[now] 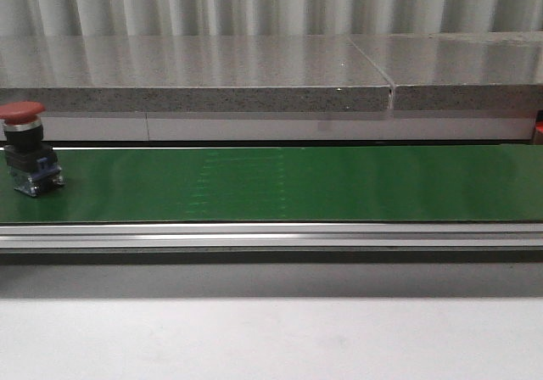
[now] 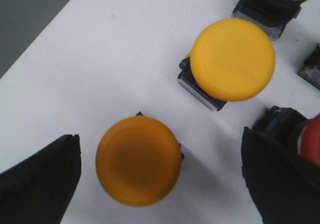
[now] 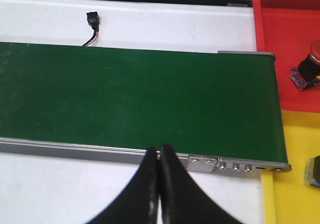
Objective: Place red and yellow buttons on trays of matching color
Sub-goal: 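Move the left gripper to a yellow push-button and grasp it, then set the yellow button on the belt and open the left gripper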
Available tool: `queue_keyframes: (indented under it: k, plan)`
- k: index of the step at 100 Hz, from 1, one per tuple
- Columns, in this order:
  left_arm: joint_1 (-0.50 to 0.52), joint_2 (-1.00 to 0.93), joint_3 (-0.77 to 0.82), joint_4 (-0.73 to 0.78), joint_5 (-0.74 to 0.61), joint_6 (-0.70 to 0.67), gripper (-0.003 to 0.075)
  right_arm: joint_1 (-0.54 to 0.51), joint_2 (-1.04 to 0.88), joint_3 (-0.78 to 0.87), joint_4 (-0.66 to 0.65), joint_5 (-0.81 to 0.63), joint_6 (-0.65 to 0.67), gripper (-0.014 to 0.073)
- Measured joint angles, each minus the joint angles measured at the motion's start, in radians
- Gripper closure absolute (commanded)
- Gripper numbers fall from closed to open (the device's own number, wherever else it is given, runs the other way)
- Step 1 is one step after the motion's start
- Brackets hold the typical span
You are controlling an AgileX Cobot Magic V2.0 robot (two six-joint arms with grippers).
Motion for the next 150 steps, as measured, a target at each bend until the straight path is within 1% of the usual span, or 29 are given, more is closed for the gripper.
queue_keyframes:
  k: [28, 36, 41, 48, 60, 74, 81, 91, 105, 123, 137, 150]
  plan:
    - [0.000, 0.073, -0.037, 0.016, 0.008, 0.000, 0.0104, 0.000, 0.000, 0.000, 0.000, 0.000, 0.000, 0.0713]
    - [0.000, 0.073, -0.037, 0.023, 0.008, 0.000, 0.0137, 0.000, 0.000, 0.000, 0.000, 0.000, 0.000, 0.0713]
    - [0.000, 0.073, -0.037, 0.026, 0.008, 0.000, 0.0178, 0.000, 0.000, 0.000, 0.000, 0.000, 0.000, 0.0713]
    - [0.000, 0.073, -0.037, 0.026, 0.008, 0.000, 0.0260, 0.000, 0.000, 0.000, 0.000, 0.000, 0.000, 0.0713]
    - [0.000, 0.073, -0.037, 0.028, 0.008, 0.000, 0.0433, 0.000, 0.000, 0.000, 0.000, 0.000, 0.000, 0.0713]
    - [0.000, 0.073, -0.039, 0.030, 0.018, 0.000, 0.0606, 0.000, 0.000, 0.000, 0.000, 0.000, 0.000, 0.0713]
    - [0.000, 0.073, -0.039, 0.030, 0.028, 0.000, 0.0673, 0.000, 0.000, 0.000, 0.000, 0.000, 0.000, 0.0713]
    - [0.000, 0.058, -0.039, 0.030, 0.064, 0.000, 0.0741, 0.000, 0.000, 0.000, 0.000, 0.000, 0.000, 0.0713]
    - [0.000, -0.007, -0.039, 0.030, 0.099, 0.000, 0.0740, 0.000, 0.000, 0.000, 0.000, 0.000, 0.000, 0.0713]
    - [-0.004, -0.155, -0.039, 0.003, 0.119, 0.000, 0.0740, 0.000, 0.000, 0.000, 0.000, 0.000, 0.000, 0.0713]
    - [-0.064, -0.275, -0.039, -0.003, 0.132, 0.002, 0.0740, 0.000, 0.000, 0.000, 0.000, 0.000, 0.000, 0.0713]
    - [-0.163, -0.354, -0.039, -0.009, 0.142, 0.015, 0.0740, 0.000, 0.000, 0.000, 0.000, 0.000, 0.000, 0.0713]
